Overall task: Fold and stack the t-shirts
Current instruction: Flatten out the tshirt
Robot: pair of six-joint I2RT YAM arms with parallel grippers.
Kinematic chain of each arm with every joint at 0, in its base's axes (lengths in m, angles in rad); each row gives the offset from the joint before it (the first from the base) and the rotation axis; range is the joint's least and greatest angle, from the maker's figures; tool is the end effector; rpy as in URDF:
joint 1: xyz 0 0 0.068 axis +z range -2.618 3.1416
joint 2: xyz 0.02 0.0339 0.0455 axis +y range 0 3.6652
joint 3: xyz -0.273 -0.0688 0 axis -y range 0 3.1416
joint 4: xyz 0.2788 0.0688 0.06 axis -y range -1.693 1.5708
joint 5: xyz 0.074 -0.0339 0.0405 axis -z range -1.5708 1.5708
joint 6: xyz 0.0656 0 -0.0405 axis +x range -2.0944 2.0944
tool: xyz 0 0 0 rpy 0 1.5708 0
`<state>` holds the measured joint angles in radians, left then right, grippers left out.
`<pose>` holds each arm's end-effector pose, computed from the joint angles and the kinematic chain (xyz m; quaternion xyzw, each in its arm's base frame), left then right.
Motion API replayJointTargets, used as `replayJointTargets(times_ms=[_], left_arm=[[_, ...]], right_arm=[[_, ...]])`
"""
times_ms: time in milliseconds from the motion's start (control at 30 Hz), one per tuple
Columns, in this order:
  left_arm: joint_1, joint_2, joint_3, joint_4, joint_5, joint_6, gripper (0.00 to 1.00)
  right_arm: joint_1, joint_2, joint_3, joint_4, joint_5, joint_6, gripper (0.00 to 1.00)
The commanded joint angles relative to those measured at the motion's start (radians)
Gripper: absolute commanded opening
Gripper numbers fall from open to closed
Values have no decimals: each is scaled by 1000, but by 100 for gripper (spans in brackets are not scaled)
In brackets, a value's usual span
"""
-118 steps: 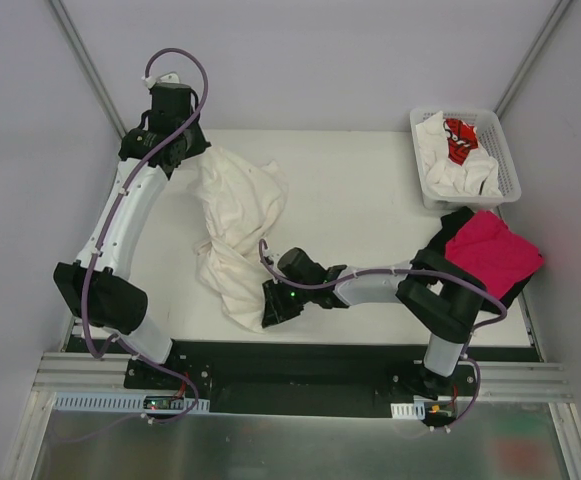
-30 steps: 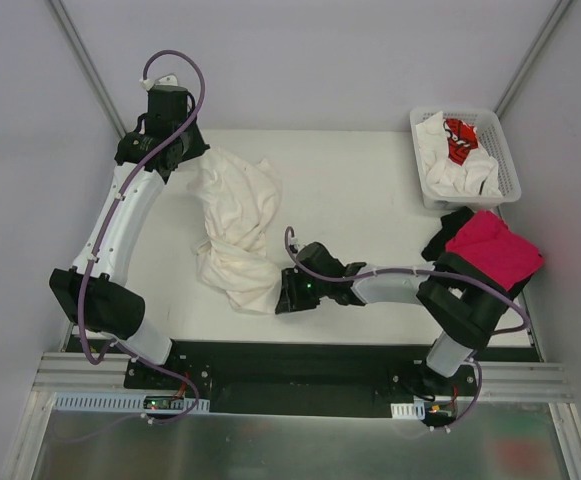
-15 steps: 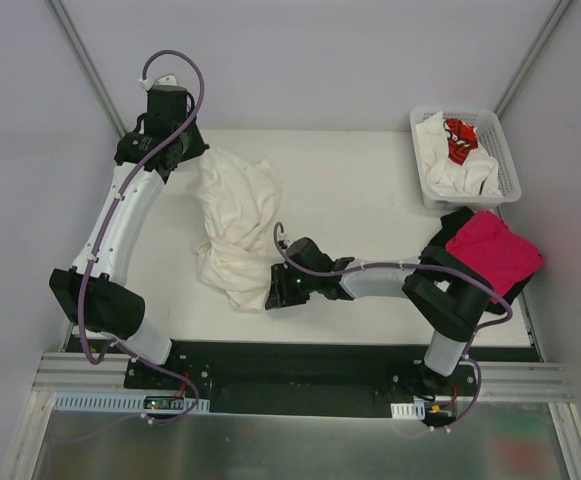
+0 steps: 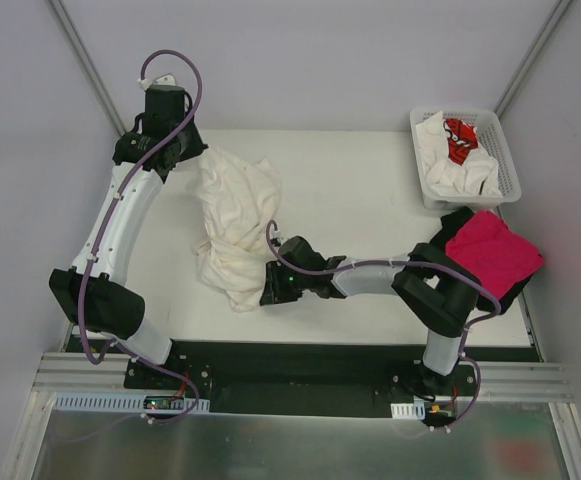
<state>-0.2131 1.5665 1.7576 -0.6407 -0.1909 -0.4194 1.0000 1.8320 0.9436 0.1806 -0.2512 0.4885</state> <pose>0.3993 -0.0737 0.4382 -0.1372 0.8334 -0.0879 0.5281 0.2118 0.3600 0.1093 -0.2787 0.8586 0.3648 0.2281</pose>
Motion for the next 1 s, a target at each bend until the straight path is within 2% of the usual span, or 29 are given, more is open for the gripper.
replayJointTargets(times_ms=[0,133,333,533,767,967], left_arm=[[15,-49,13,29,7,-10,0],[15,-54,8,30,10,-13,0],[15,-52,5,32,18,-15,0],[15,-54,0,33,27,-15,0],[15,-66,-4,41,21,-15,0],[23,-63,0,42,34,-18,0]], right_arm=[[11,62,-9,-107,108,-11,31],[9,67,7,-130,138,-11,31],[11,79,81,-251,191,-22,44],[12,90,107,-291,242,-33,40],[20,144,240,-556,421,-114,37],[66,177,290,-633,452,-130,37]])
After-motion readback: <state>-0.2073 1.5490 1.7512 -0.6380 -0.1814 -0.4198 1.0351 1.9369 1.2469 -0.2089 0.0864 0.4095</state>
